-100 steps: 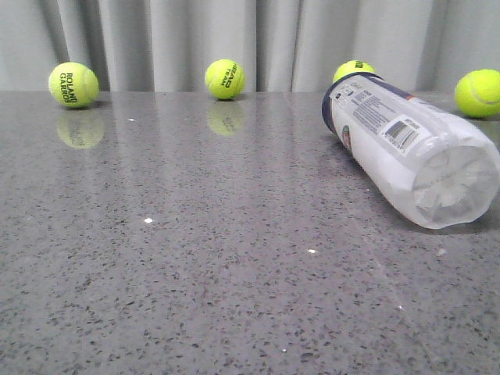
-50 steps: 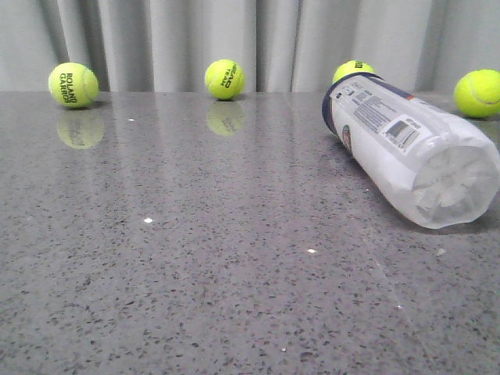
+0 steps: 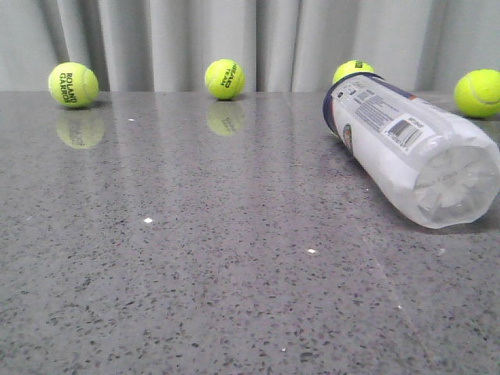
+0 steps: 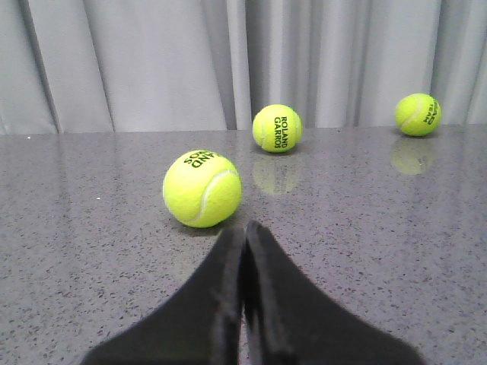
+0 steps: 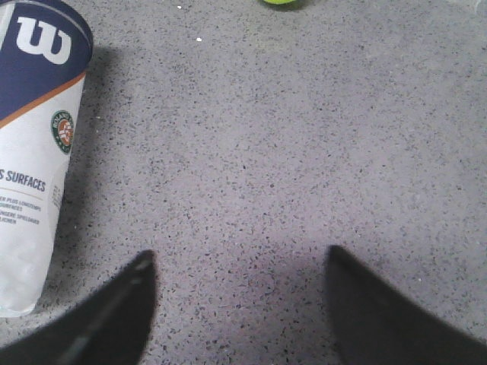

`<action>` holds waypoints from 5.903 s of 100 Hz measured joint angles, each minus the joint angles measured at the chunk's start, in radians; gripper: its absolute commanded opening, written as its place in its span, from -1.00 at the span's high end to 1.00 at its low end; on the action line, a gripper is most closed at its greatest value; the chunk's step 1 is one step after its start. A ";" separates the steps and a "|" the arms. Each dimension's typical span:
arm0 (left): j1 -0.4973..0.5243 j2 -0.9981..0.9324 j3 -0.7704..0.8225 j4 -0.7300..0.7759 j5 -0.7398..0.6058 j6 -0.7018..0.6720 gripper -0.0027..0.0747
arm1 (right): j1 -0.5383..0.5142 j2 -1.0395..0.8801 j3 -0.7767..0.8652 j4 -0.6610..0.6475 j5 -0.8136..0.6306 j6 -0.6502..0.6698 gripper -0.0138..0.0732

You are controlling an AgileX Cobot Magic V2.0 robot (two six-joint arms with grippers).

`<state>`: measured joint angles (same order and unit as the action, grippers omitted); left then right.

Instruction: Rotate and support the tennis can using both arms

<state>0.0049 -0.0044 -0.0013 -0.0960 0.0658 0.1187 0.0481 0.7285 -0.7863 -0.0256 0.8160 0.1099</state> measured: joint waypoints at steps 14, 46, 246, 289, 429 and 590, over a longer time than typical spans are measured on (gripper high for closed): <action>0.000 0.000 0.000 0.000 0.000 0.000 0.98 | 0.000 0.036 -0.055 0.019 0.058 -0.002 -0.73; 0.000 0.000 0.000 0.000 0.000 0.000 0.98 | 0.100 0.234 -0.282 0.138 0.197 -0.020 -0.73; 0.000 0.000 0.000 0.000 0.000 0.000 0.98 | 0.355 1.030 -0.958 0.256 0.413 -0.447 -0.07; 0.000 0.000 0.000 0.000 0.000 0.000 0.98 | 0.541 1.058 -0.987 0.248 0.427 -1.116 -0.07; 0.000 0.000 0.000 0.000 0.000 0.000 0.98 | 0.563 1.167 -0.987 0.149 0.421 -1.244 -0.84; 0.000 0.000 0.000 0.000 0.000 0.000 0.98 | 0.413 0.075 -0.192 0.076 0.125 -0.164 0.82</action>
<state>0.0049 -0.0044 -0.0013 -0.0960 0.0658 0.1187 0.4613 0.8032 -0.9784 0.0503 0.9405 -0.0543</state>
